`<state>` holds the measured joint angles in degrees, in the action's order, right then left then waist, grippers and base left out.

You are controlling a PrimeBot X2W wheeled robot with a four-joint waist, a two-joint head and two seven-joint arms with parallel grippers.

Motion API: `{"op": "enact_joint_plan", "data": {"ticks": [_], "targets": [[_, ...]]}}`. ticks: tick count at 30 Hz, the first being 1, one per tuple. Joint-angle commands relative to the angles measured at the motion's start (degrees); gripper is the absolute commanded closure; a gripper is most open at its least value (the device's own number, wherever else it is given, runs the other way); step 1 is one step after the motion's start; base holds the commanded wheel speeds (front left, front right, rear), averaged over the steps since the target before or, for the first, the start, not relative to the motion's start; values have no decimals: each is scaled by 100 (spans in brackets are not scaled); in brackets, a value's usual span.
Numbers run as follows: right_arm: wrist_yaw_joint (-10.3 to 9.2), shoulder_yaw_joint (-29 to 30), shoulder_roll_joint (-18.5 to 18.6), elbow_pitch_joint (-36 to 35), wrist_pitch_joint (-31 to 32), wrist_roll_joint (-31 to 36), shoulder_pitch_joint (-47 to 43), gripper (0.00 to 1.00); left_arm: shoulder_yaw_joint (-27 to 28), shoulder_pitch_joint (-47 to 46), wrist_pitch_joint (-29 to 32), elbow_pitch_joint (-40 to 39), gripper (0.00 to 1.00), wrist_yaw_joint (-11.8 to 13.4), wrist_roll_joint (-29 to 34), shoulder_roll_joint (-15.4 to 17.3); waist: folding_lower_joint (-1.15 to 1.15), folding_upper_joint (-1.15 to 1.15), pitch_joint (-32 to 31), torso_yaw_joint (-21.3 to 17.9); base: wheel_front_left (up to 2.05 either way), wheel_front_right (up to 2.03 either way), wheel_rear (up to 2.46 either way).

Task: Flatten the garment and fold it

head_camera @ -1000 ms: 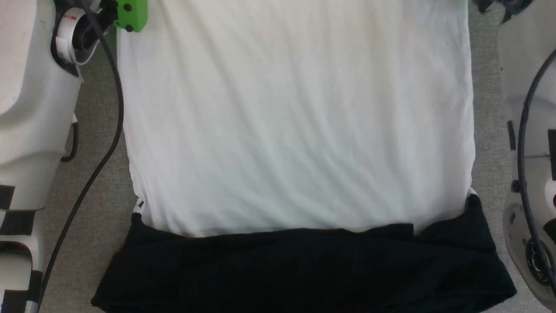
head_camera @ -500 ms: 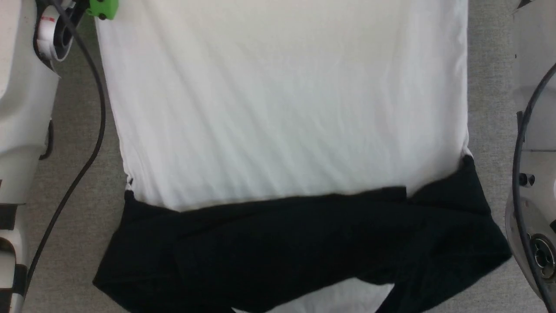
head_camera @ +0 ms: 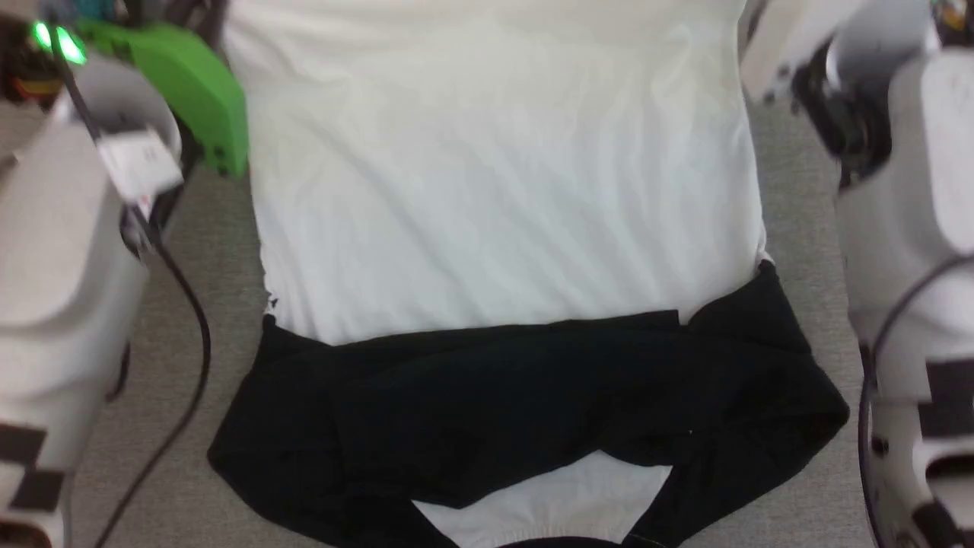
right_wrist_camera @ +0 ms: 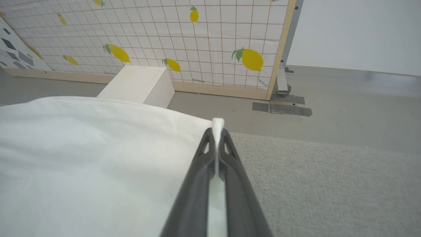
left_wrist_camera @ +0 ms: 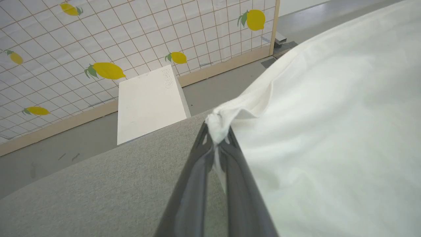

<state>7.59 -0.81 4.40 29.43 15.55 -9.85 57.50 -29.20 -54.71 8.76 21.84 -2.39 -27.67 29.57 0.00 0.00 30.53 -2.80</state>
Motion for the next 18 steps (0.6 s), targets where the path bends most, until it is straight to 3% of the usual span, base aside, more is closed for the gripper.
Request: {"op": "enact_joint_plan", "data": {"ticks": [1,10,18], "targets": [[-10,-69,125,-254,-34,-141,-379,100,-16,320,-87,-205,100,9,-83,87,0,0,-742,104,0,0,0],[-10,145,450,-2275,564,-565,-2991,100,-79,2624,-248,-1801,100,549,-420,418,0,0,-1693,321,0,0,0],[-10,904,90,-3760,1333,-526,-5047,100,-99,4418,-413,-2689,100,1201,-784,412,0,0,-2178,530,0,0,0]]}}
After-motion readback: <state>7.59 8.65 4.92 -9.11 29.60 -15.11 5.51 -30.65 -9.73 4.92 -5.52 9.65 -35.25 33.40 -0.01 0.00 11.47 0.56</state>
